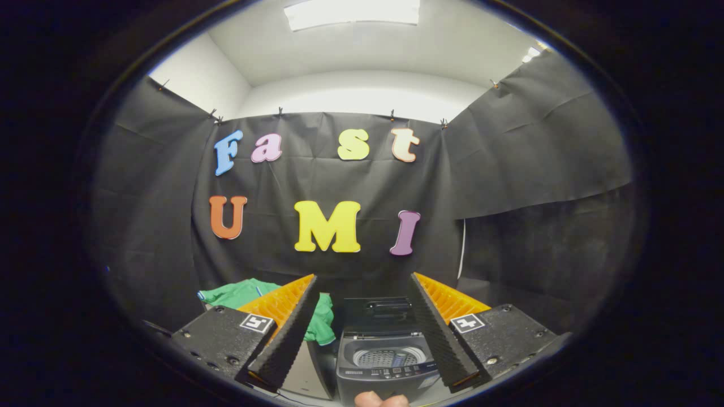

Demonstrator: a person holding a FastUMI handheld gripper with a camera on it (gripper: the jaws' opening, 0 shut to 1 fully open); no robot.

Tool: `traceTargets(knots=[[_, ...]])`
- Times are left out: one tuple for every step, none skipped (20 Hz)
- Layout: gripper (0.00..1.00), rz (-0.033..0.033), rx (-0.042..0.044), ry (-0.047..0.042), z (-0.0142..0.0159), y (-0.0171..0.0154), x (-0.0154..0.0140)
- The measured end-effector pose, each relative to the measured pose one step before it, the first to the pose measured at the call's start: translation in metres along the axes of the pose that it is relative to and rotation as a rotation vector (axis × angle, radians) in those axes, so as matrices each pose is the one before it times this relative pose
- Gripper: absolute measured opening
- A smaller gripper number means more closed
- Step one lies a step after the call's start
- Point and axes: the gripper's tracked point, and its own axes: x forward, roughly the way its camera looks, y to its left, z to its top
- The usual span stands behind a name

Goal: Put the clothes into the washing machine and then close the washing machine lid.

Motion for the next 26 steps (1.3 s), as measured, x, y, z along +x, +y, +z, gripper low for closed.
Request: traceTargets(knots=[[0.99, 0.01152, 0.0032, 0.00685, -0.00109, 0.00867, 0.00524], [0.99, 0.01098, 0.00233, 0.01268, -0.00075, 0.00964, 0.00423], [0.99, 0.01475, 0.004, 0.01648, -0.00218, 0.01127, 0.00539], [0.99, 0.01522, 0.00412, 0.01784, -0.00105, 0.01234, 0.00564], [0.99, 0.01614, 0.0028, 0.01994, -0.00211, 0.01215, 0.00625], [0.99, 0.01623, -0.00191, 0.01468, -0.00035, 0.01312, 0.00567], [0.99, 0.01201, -0.00218, 0.01083, 0.00134, 0.01167, 0.00783], [0.99, 0.01132, -0.00277, 0.0122, 0.00102, 0.01137, 0.00694], [0.99, 0.00555, 0.00317, 0.01467, -0.00026, 0.01243, 0.00873], [0.99, -0.011, -0.00048, 0.0368, -0.00383, 0.00994, 0.01025], [0.99, 0.00231, -0.00677, 0.04648, -0.00823, 0.01056, 0.0089], [0.99, 0.0231, -0.00023, 0.02829, -0.00215, 0.01656, 0.01071], [0.99, 0.01395, -0.00412, 0.02623, -0.00166, 0.01539, 0.01278], [0.99, 0.01449, -0.00584, 0.02332, 0.00141, 0.01214, 0.01149], [0.99, 0.01307, -0.00284, 0.01993, 0.00219, 0.00971, 0.01225], [0.99, 0.01499, -0.00149, 0.0259, 0.00333, 0.00883, 0.0126], [0.99, 0.00622, -0.00156, 0.0308, -0.00048, 0.00429, 0.01504], [0.99, 0.01252, -0.00096, 0.02815, 0.00324, 0.00594, 0.01519], [0.99, 0.00329, -0.00058, 0.03414, 0.00181, 0.00278, 0.0155], [0.99, 0.0139, -0.00229, 0.03023, 0.00272, 0.00407, 0.01648], [0.99, 0.0077, -0.00304, 0.03551, 0.00125, 0.00357, 0.01558], [0.99, 0.01563, -0.00227, 0.03876, -0.00015, 0.00378, 0.01467], [0.99, 0.00902, -0.00032, 0.04266, -0.00145, 0.00303, 0.01565], [0.99, 0.00744, -0.00064, 0.05054, -0.00321, 0.00174, 0.01502], [0.99, 0.00887, 0.0001, 0.05207, -0.00213, 0.00284, 0.01763], [0.99, 0.00663, 0.00854, 0.0536, -0.00423, 0.00174, 0.0145]])
